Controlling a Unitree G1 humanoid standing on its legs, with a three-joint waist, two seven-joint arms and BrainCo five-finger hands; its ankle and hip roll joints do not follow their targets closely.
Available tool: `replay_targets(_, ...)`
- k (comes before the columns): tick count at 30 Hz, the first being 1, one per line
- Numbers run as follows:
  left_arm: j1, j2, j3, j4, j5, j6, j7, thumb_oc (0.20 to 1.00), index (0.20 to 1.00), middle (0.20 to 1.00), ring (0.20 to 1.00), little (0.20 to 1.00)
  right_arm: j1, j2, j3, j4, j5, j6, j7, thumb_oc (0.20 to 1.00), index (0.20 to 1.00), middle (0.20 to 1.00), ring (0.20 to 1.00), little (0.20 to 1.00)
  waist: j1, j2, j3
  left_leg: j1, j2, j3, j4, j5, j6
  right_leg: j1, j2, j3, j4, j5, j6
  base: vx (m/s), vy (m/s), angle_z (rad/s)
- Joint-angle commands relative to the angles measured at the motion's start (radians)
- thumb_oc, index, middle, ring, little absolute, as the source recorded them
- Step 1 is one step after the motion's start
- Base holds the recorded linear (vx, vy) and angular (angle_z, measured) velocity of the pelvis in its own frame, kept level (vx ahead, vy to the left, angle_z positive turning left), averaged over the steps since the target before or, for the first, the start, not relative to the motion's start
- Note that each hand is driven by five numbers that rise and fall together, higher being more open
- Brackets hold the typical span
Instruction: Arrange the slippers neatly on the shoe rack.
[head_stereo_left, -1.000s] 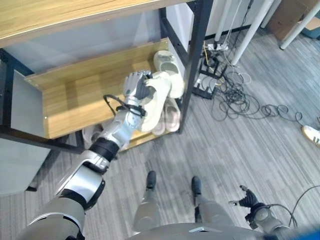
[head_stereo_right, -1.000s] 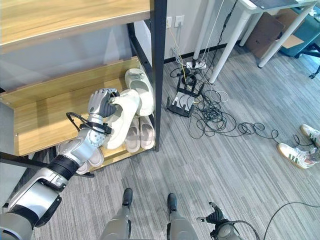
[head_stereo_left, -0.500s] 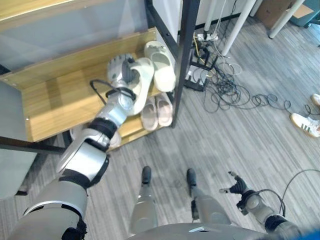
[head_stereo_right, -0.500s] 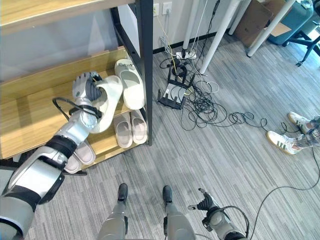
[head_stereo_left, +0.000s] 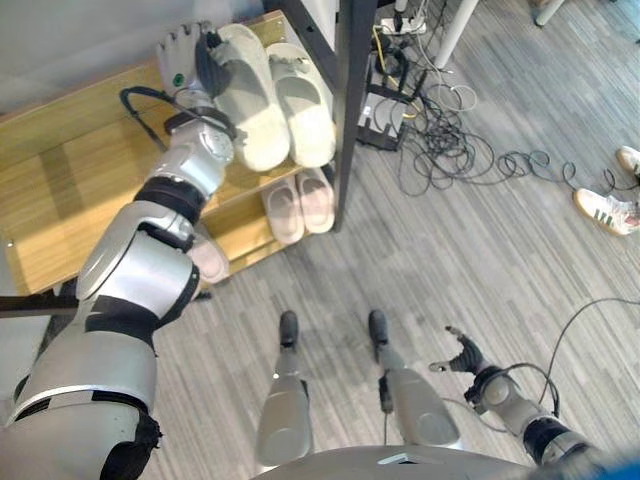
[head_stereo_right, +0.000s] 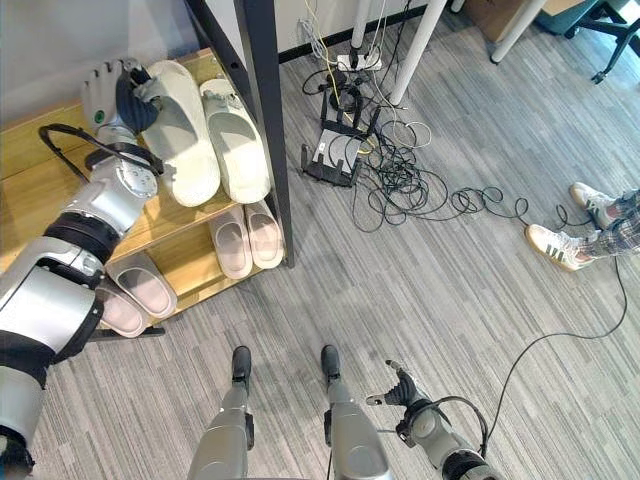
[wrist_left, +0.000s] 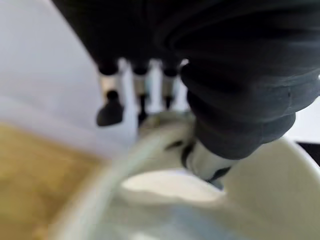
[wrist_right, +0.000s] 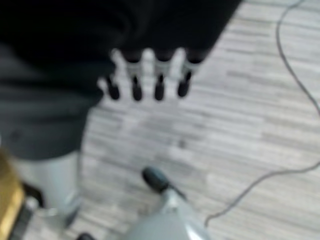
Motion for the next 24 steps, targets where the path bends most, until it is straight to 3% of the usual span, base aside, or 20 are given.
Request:
replay_targets(1, -0.031, -0.049, 0.063, 0.032, 0.034, -0.017, 0.016, 0.2, 0.2, 0.2, 0.2, 0.2, 0.002, -0.058, -0.001, -0.016, 0.032, -0.046, -0.026, 1.0, 1.0, 1.0, 1.0, 1.0, 0.005, -0.004, 0.026, -0.028, -0.061, 0.007, 0.14, -0.157, 0.067, -0.053, -0.061, -0.041, 0.139, -0.13, 0.042, 0.0, 0.0, 0.0)
replay_targets(6, -0.049, -0.071, 0.055, 0.046, 0.039, 0.007, 0.03, 0.2, 0.2, 0.2, 0.2, 0.2, 0.013, -0.04, 0.009, -0.012, 0.009, -0.04, -0.041, 1.0, 1.0, 1.0, 1.0, 1.0, 0.001, -0.01, 0.024, -0.025, -0.061, 0.013, 0.14, -0.163, 0.069, -0.059, -0.061, -0.031, 0.138, -0.125, 0.045, 0.0, 0.014, 0.05)
replay_targets(15, -0.055, -0.011, 0.072, 0.054, 0.014, 0.002, 0.038, 0.206, 0.206, 0.206, 0.206, 0.206, 0.025, -0.037, 0.003, 0.006, -0.008, -0.036, -0.051, 1.0, 1.0, 1.0, 1.0, 1.0, 0.003, -0.014, 0.016, -0.033, -0.06, 0.009, 0.144, -0.163, 0.071, -0.061, -0.061, -0.036, 0.137, -0.124, 0.045, 0.0, 0.001, 0.0)
replay_targets(16, -0.053, -0.001, 0.067, 0.058, 0.019, 0.004, 0.037, 0.664, 0.664, 0.664, 0.664, 0.664, 0.025, -0.034, 0.005, 0.012, -0.01, -0.035, -0.052, 1.0, 1.0, 1.0, 1.0, 1.0, 0.004, -0.016, 0.014, -0.035, -0.06, 0.007, 0.144, -0.163, 0.071, -0.061, -0.061, -0.037, 0.136, -0.123, 0.046, 0.0, 0.0, 0.0)
replay_targets(17, -0.053, 0.0, 0.067, 0.062, 0.019, 0.004, 0.036, 1.0, 1.0, 1.0, 1.0, 1.0, 0.021, -0.032, 0.005, 0.016, -0.009, -0.034, -0.053, 1.0, 1.0, 1.0, 1.0, 1.0, 0.005, -0.018, 0.013, -0.035, -0.061, 0.006, 0.144, -0.162, 0.07, -0.061, -0.061, -0.038, 0.135, -0.122, 0.047, 0.0, 0.0, 0.0)
replay_targets(24, -0.045, -0.03, 0.085, 0.081, -0.02, -0.011, 0.016, 1.0, 1.0, 1.0, 1.0, 1.0, 0.01, -0.026, 0.011, 0.028, -0.008, -0.028, -0.051, 1.0, 1.0, 1.0, 1.0, 1.0, 0.006, -0.035, 0.0, -0.035, -0.063, 0.003, 0.147, -0.167, 0.073, -0.057, -0.064, -0.039, 0.13, -0.118, 0.048, 0.0, 0.001, 0.01)
